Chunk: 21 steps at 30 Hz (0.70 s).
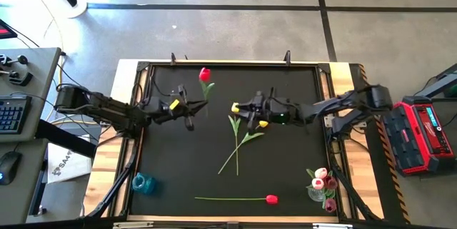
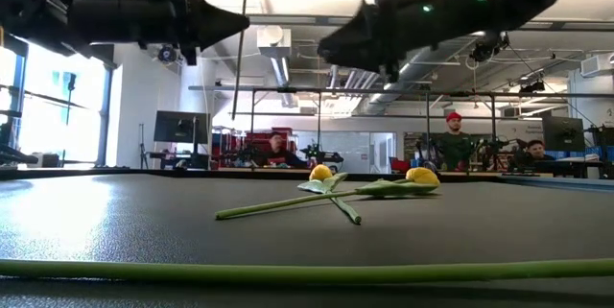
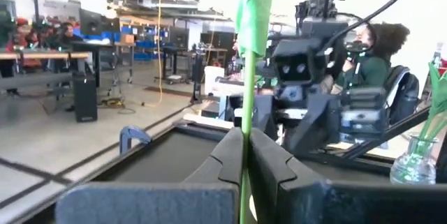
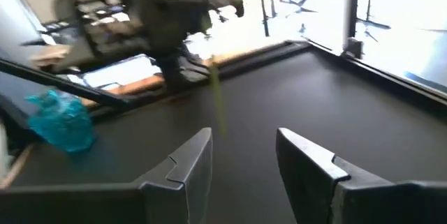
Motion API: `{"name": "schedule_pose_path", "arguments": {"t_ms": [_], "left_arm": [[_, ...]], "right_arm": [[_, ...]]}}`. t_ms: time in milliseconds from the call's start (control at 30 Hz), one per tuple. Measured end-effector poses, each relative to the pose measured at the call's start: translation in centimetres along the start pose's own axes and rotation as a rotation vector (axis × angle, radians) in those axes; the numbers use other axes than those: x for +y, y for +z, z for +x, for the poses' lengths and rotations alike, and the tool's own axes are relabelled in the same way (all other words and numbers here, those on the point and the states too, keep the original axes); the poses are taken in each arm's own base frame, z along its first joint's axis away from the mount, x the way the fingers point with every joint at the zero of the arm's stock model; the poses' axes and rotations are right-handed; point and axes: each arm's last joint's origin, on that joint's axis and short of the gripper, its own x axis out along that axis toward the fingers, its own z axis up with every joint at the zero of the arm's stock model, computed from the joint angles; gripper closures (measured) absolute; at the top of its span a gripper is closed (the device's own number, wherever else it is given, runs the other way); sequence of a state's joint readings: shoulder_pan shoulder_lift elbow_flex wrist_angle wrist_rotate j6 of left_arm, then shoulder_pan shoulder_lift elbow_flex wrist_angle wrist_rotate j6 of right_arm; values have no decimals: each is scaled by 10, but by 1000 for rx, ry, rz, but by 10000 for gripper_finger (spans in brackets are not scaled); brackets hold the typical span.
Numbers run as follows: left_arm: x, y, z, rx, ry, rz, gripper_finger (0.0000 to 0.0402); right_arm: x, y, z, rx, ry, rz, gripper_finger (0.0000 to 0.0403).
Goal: Sort flowers into vase by color
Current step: Put the top red flower into the blue vase
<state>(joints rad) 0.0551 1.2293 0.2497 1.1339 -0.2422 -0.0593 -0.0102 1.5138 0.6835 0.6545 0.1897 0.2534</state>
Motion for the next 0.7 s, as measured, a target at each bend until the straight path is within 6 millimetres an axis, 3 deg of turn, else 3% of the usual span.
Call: {"name": "schedule_pose_path", "arguments": {"t_ms": [233, 433, 700], "left_arm": [[-6, -8, 2, 46, -26, 26, 401], [-12, -9, 12, 54, -4, 47, 401], [-20, -19, 25, 97, 21, 30, 401]], "right_arm": [[15, -6, 40, 11, 123, -12, 257], [32, 2, 73, -10, 218, -40, 257], [59, 16, 84, -113, 71, -139, 256]]}}
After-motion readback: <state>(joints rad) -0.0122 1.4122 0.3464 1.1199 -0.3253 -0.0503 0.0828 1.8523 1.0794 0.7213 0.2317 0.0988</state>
